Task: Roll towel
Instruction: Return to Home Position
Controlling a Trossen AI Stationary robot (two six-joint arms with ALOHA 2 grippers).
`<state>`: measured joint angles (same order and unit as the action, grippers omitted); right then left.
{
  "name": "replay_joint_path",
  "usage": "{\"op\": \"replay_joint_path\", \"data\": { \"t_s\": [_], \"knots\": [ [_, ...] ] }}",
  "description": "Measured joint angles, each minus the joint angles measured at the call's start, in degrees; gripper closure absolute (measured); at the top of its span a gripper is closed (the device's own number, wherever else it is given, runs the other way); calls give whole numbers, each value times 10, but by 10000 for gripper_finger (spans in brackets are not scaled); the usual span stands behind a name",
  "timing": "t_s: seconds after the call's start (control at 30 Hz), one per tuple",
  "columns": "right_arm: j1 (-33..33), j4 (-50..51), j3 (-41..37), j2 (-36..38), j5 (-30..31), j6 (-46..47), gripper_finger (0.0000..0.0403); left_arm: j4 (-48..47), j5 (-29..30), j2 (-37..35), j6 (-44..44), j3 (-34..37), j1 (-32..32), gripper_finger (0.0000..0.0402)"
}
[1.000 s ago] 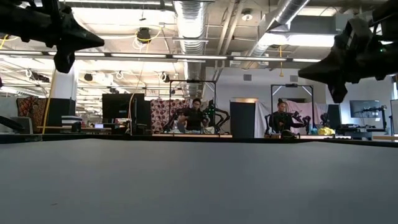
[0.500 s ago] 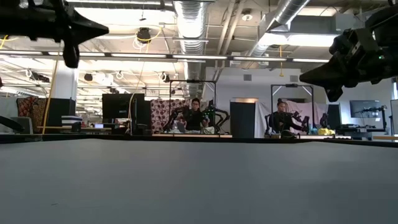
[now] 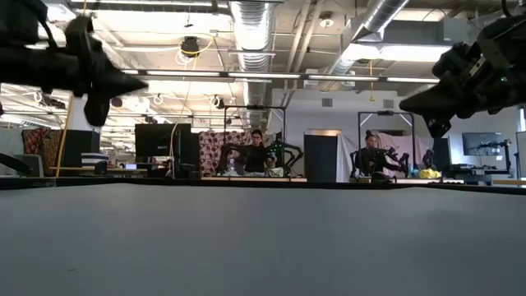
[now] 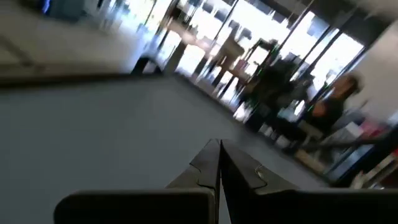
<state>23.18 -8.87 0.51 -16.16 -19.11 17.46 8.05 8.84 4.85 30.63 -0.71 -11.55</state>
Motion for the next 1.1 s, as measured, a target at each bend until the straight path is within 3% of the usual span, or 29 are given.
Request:
{"op": "replay_joint_path", "data": {
  "t_s": [0.13,0.43,1.1],
  "knots": [
    [1,36,0,0,26,0,382,-56,-2,0,-23,0,0,401],
    [1,52,0,0,30,0,382,-65,-57,1,-163,0,0,401],
    [1,56,0,0,30,0,382,-65,-59,0,-124,1,0,401]
  ]
}}
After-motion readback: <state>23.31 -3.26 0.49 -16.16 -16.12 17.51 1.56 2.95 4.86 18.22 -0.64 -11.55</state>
